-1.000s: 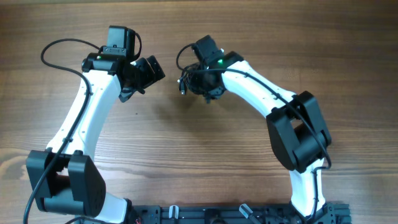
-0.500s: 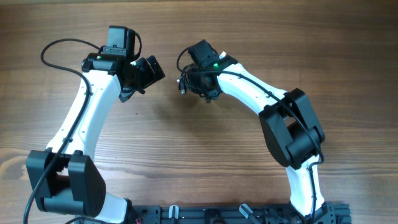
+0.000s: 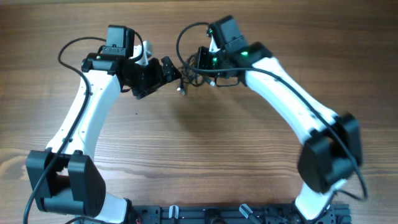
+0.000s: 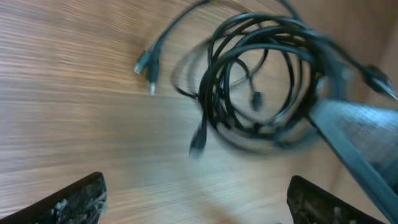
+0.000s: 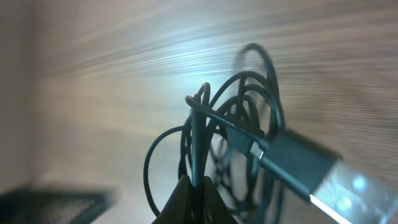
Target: Untangle cables
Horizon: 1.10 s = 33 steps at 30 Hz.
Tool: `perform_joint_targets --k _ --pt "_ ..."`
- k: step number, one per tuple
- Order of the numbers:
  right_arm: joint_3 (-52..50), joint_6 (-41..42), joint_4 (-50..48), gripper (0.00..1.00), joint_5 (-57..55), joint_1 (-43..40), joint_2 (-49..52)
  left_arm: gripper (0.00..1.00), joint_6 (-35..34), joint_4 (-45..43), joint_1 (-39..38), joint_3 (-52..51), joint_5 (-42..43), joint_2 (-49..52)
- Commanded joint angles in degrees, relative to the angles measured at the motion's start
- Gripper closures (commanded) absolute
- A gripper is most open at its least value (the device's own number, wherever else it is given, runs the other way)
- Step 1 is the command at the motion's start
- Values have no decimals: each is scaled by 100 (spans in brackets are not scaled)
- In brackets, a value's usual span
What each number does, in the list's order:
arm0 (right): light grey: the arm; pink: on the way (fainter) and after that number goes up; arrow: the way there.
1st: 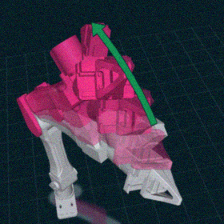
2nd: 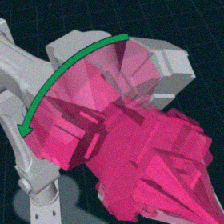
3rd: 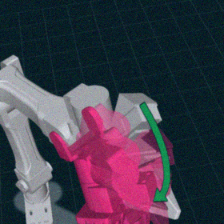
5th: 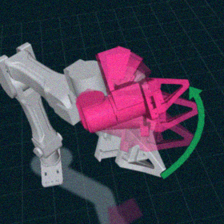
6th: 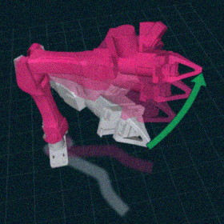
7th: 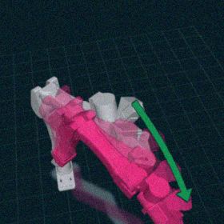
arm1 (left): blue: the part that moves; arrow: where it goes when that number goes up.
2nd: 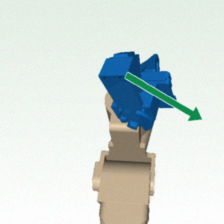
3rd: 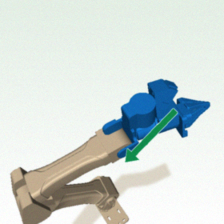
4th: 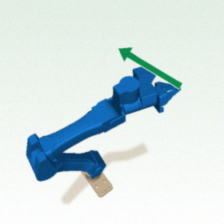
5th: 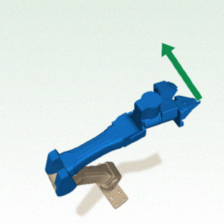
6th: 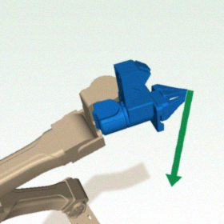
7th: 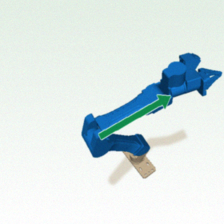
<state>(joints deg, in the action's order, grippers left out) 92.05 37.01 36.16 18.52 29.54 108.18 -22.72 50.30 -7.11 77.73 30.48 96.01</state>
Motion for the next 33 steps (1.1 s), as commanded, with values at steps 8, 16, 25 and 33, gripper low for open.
perform_joint_targets --k 8,16,25,33 --pt "61 -533 133 96 2055 4 -706 76 136 127 15 0 1528 44" --pt "61 -188 807 96 1224 -385 -1113 96 -1036 695 15 0 -1620 44" --pt "61 267 1932 96 -365 -573 -1305 96 -1082 833 15 0 -2035 44" --pt "61 -188 1906 96 621 -573 -1305 96 -1611 933 72 0 -2306 44"
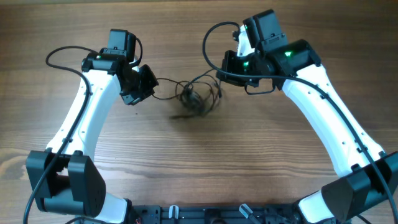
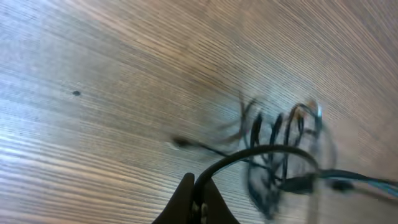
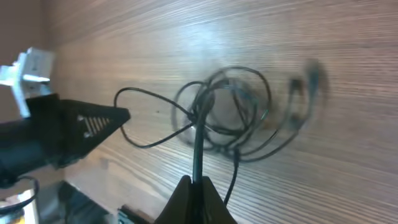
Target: Untangle cables
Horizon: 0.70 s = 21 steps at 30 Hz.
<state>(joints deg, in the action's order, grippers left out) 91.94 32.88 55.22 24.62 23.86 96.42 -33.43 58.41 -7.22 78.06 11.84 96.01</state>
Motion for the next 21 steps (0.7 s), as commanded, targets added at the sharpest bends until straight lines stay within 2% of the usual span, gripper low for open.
perform_joint_targets --k 1,5,8,12,14,16,17,19,21 --pt "72 470 85 96 -387 -4 -129 96 -627 140 105 -33 -562 44" --pt "70 1266 750 96 -2389 -4 -116 96 -623 164 133 -33 -463 44" --pt "61 1215 811 96 -2227 -4 -118 96 0 -61 149 -26 367 20" --pt "258 586 468 96 -1473 -26 -455 96 20 -90 382 39 855 -223" --pt "413 549 286 96 -1829 -31 -831 96 166 -162 579 39 1541 -457" --pt "415 549 0 96 -2594 -31 -1290 96 826 -518 872 70 3088 -796" --pt "413 557 15 96 -3101 -31 -1471 96 859 -730 1075 166 3724 -1038" --pt "413 706 273 96 -3958 -31 -1582 96 778 -1003 1279 350 4207 -1335" --pt "400 1552 1078 96 -5602 -31 -1486 96 439 -1213 1497 741 4214 -1670"
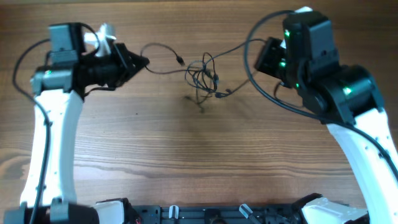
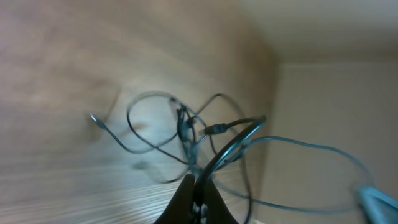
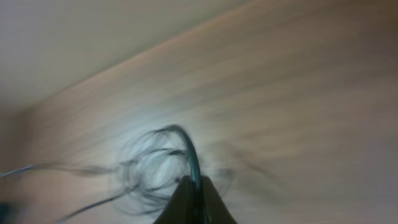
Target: Untangle cables
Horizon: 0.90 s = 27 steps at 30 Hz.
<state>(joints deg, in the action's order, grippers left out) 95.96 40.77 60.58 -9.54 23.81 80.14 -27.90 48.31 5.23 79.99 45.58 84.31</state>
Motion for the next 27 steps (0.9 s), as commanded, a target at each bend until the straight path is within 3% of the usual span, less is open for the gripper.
perform_joint_targets --k 1,3,6,9,11,15,16,18,19,22,24,27 --pt "-2 1137 896 96 -2710 -28 208 96 -133 -275 348 721 807 -599" --pt "-2 1735 1547 96 -3353 -267 247 96 -446 -223 645 1060 31 -791" --pt "-2 1729 1757 96 -3359 -748 247 96 -881 297 1198 1069 -1095 -927" --pt "-2 1727 1770 96 -3171 -1394 247 96 -883 815 1733 1069 -1530 -820" --pt "-2 1615 1716 96 -2590 -1657 247 96 -1019 922 2081 1069 -1528 -723" --pt "-2 479 1027 96 -726 -1676 249 96 -1049 1097 2065 1067 -1497 -595" --pt "-2 83 815 94 -133 -1676 249 96 -997 1119 1993 1067 -1471 -586" --pt "-2 -442 568 74 669 -1676 254 96 -879 1110 1764 1067 -1412 -588" --pt "-2 -466 570 68 710 -1676 254 96 -802 1106 1648 1067 -1346 -588" --pt "-7 -483 643 61 710 -1676 254 96 -601 968 1130 1069 -1025 -588" --pt "-11 -590 686 58 890 -1676 262 96 -535 540 920 1069 -341 -601" --pt "-186 -1569 518 50 2216 -1628 350 96 -863 -839 710 1091 1320 -706"
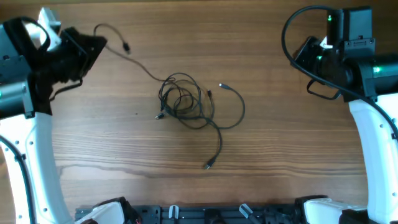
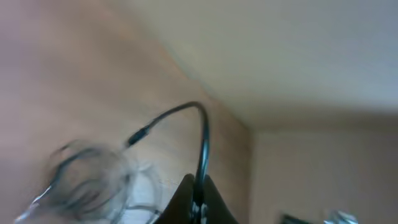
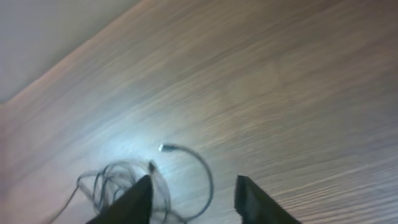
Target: Untangle cables
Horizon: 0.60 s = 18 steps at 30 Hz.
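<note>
A tangle of thin black cables (image 1: pixel 185 102) lies on the wooden table near its middle, with loose plug ends trailing right (image 1: pixel 221 85) and toward the front (image 1: pixel 208 165). One strand (image 1: pixel 134 59) runs up from the tangle to my left gripper (image 2: pixel 198 205), which is shut on it high at the far left (image 1: pixel 93 42); the strand's free plug (image 2: pixel 138 134) arcs beyond the fingers. My right gripper (image 3: pixel 194 196) is open and holds nothing, raised at the far right (image 1: pixel 303 53). The tangle (image 3: pixel 118 177) shows blurred below it.
The wooden table (image 1: pixel 280 149) carries only the cables. A black rail (image 1: pixel 205 214) runs along the front edge. Each arm's own black cable loops near its wrist at the far corners (image 1: pixel 292 31).
My right gripper has opened and let go of its strand, and moved further right. The tangle now lies on the table, lower and more spread. My left gripper, still shut on its strand, is further left.
First my right gripper held the bundle up while the left was open close by. Then both were shut on strands and pulled apart, the knot hanging between them. They stood wider still, and now only the left holds a strand while the tangle rests on the table.
</note>
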Tool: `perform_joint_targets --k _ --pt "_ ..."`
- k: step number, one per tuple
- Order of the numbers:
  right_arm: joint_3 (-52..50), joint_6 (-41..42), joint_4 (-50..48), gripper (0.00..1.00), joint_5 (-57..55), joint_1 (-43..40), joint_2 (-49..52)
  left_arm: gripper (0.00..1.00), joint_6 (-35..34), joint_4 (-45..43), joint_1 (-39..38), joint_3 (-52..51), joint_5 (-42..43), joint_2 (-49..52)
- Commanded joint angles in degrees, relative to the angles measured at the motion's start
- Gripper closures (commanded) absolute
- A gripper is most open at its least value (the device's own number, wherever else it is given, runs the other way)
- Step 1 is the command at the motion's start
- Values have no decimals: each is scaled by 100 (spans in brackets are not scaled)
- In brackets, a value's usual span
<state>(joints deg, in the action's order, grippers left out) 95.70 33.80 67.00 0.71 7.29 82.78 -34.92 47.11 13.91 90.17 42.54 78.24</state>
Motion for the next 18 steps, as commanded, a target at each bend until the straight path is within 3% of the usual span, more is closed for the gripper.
perform_joint_targets --k 1,3,6,11,13,18 --pt "-234 -1147 -199 48 1602 50 136 96 -538 -1235 -227 72 1915 -146" --pt "-396 -1755 -398 41 2533 192 365 96 -1447 -2406 -439 72 2221 -260" --pt "-448 -1985 -505 35 3117 518 745 96 -2568 -3886 -739 72 2223 -382" --pt "-448 -2031 -748 25 3195 1434 1414 97 -4671 -6450 -802 72 2059 -400" --pt "-448 -2033 -1012 20 3195 1729 1585 96 -5058 -6701 -802 72 2020 -400" --pt "-448 -2052 -1405 6 3193 2124 1676 96 -5080 -6247 -748 72 1993 -391"
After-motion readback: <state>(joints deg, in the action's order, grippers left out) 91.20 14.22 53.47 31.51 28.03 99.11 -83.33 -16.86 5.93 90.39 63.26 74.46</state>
